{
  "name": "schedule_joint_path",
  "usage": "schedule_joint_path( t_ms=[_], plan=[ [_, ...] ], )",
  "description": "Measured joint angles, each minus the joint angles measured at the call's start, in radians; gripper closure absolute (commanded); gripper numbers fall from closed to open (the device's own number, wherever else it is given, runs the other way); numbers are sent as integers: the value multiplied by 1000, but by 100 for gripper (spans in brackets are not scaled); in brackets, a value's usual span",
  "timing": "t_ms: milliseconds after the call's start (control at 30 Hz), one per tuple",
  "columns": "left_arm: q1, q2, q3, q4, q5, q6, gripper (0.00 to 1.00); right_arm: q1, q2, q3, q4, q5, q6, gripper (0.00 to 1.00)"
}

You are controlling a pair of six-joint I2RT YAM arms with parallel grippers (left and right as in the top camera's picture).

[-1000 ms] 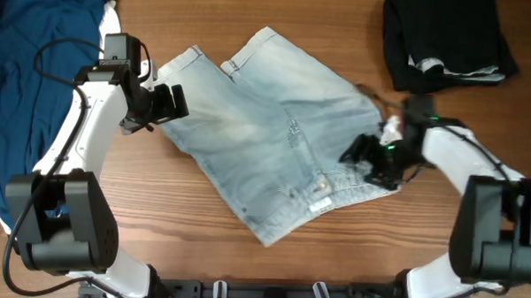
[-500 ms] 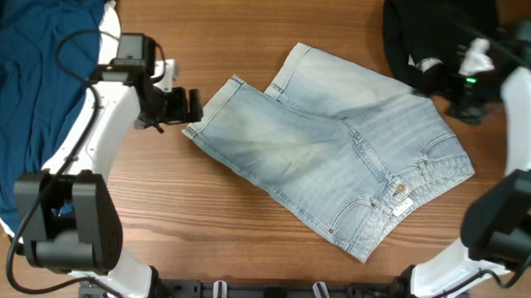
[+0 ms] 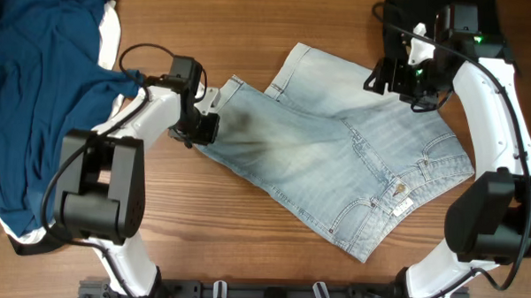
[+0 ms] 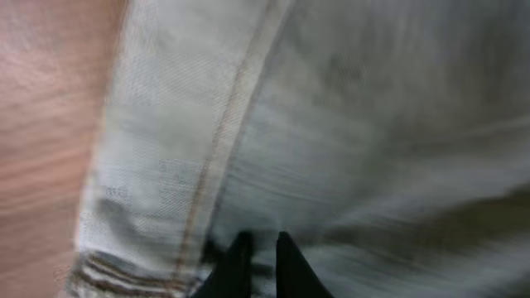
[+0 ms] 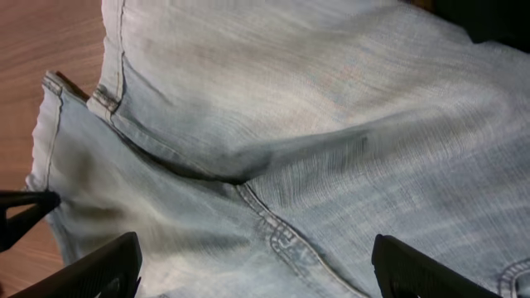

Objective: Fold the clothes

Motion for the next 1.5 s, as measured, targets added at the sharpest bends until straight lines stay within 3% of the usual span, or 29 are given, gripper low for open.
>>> schedule_joint_path(
  t_ms=[167,333,400,433,467,567,633,767,900,1167,1300,1500],
  plan=[
    [40,2,5,32,-178,-38,75,0,0,0,10,0,0,11],
    [174,5,6,88,-303,-45,73,0,0,0,16,0,0,10],
    [198,7,19,22,-339,-64,67,2,0,-4,19,0,0,10],
    [198,8,24,-24,-354,-80,58,6,0,-8,24,0,0,10],
    [190,9,34,-131,-367,-115,43,20,0,-19,28,0,1,11],
    [149,4,71,-238,-373,-173,14,72,0,-31,34,0,1,10],
    [116,-25,101,-249,-341,-201,3,133,0,-31,35,0,1,10],
    [80,-128,143,-204,-194,-251,0,187,0,-31,0,0,4,6],
    [40,-141,148,-48,-41,-270,0,187,0,-31,-37,0,3,3],
    [-18,-128,151,386,21,-270,1,129,0,-36,-45,27,0,3],
    [-18,-30,161,493,24,-243,3,85,0,-36,-44,38,0,3],
    [-18,122,169,467,23,-149,28,85,0,-36,-27,57,0,3]
  ],
)
